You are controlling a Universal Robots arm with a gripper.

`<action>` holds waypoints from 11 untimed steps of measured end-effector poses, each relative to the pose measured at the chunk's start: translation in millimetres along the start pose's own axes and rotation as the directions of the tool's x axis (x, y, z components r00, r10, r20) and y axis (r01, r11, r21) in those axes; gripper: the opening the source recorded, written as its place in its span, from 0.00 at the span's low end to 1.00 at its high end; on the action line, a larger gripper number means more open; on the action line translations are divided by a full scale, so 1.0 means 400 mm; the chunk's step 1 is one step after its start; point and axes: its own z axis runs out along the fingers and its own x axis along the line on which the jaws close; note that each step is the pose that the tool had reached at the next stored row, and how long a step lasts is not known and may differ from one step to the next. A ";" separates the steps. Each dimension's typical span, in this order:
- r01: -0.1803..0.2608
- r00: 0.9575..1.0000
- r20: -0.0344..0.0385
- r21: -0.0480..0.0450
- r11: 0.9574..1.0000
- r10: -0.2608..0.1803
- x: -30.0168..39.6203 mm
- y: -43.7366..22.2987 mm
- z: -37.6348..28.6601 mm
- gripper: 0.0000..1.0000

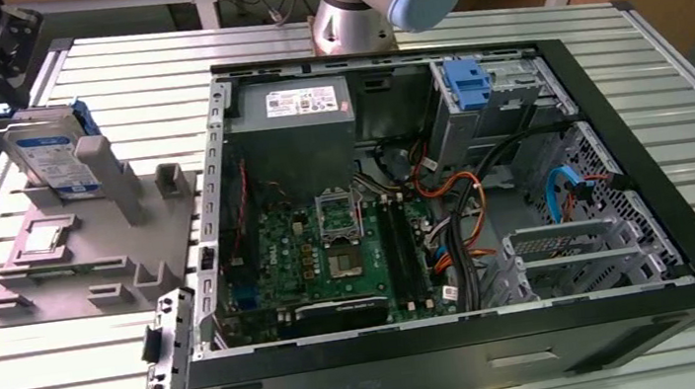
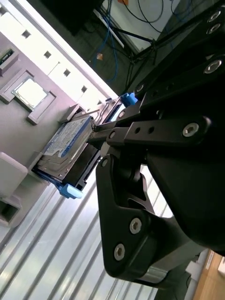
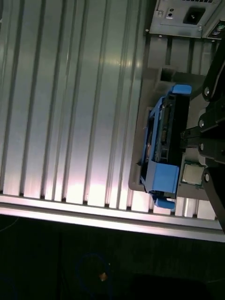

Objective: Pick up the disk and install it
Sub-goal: 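Pick up the disk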

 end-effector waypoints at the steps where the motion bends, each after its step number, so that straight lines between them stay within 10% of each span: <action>1: 0.017 1.000 -0.001 0.000 1.000 -0.017 0.000 0.000 0.000 0.10; 11: 0.197 0.980 -0.007 -0.001 0.980 -0.197 0.000 0.000 0.001 0.10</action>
